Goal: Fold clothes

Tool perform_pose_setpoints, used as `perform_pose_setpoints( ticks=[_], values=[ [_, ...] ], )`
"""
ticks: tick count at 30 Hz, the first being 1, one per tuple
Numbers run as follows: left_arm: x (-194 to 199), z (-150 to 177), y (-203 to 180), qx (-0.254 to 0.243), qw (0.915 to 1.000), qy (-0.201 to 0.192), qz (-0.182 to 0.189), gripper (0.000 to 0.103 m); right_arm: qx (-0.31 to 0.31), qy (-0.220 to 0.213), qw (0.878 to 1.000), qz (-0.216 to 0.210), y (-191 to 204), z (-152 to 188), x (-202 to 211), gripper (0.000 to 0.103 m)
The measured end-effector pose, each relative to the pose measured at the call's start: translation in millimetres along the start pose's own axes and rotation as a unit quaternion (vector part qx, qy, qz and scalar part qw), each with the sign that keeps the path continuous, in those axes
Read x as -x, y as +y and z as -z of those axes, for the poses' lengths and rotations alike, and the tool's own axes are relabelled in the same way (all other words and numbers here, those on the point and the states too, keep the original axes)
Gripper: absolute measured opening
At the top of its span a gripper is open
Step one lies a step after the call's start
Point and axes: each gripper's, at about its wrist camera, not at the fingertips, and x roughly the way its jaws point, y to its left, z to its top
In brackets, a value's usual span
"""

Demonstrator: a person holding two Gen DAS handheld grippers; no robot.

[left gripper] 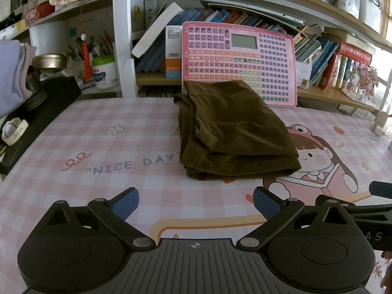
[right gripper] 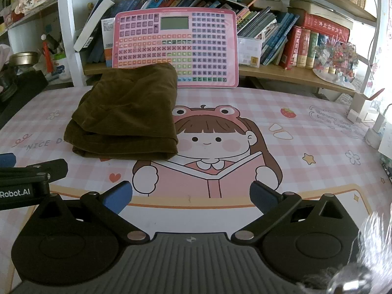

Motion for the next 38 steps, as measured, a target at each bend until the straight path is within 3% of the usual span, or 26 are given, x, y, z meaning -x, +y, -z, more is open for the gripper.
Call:
perform_pose_setpoints(
  ticks=[38],
  values=[
    [-0.1, -1.6, 1.5, 0.009, 0.9999, -0.003, 0.013, 0.103, 0.003, 0.007, 1.0, -0.004, 3.6, 1.0, -3.5, 0.103]
  ],
)
